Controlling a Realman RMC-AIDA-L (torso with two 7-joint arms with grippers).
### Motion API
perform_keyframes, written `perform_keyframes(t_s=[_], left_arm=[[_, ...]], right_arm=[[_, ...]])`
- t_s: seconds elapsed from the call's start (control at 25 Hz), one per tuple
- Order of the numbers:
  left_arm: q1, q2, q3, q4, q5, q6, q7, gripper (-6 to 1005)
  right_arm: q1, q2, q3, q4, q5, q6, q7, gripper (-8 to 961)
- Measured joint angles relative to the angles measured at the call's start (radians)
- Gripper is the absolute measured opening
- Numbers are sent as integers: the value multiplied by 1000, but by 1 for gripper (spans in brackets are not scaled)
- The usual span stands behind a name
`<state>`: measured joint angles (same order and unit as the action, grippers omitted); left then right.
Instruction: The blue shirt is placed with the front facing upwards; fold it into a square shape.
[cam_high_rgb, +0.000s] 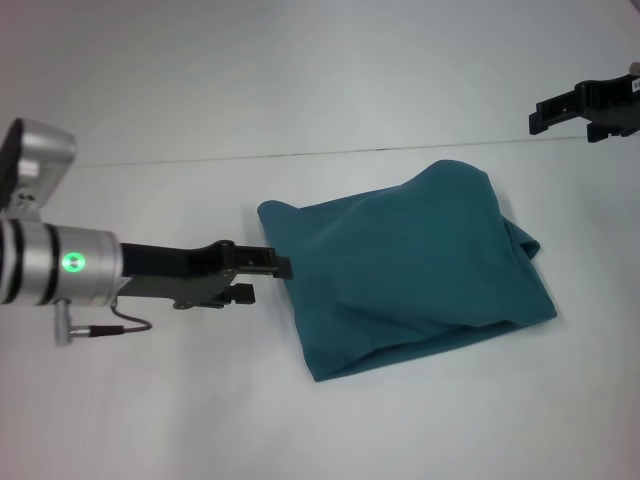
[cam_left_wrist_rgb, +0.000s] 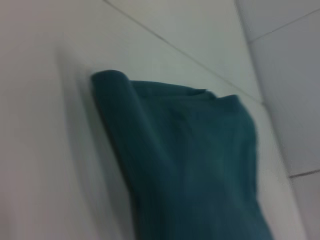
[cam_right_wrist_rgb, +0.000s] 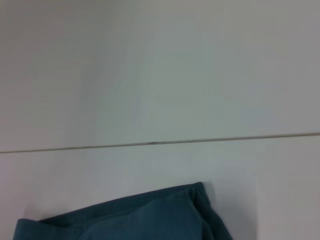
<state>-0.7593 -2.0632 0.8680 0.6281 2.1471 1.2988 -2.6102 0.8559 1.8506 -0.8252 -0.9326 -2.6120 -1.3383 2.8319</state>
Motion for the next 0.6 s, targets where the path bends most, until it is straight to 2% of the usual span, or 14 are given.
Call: perform_keyframes(t_s=[0.36, 0.6], left_arm=[[-100, -26, 77, -117, 43, -227, -1, 753], [-137, -45, 131, -142, 53, -293, 1, 754]], right_arm=[[0, 0, 0, 0, 0, -2, -3, 927], [-1, 1, 0, 0, 5, -2, -3, 927]])
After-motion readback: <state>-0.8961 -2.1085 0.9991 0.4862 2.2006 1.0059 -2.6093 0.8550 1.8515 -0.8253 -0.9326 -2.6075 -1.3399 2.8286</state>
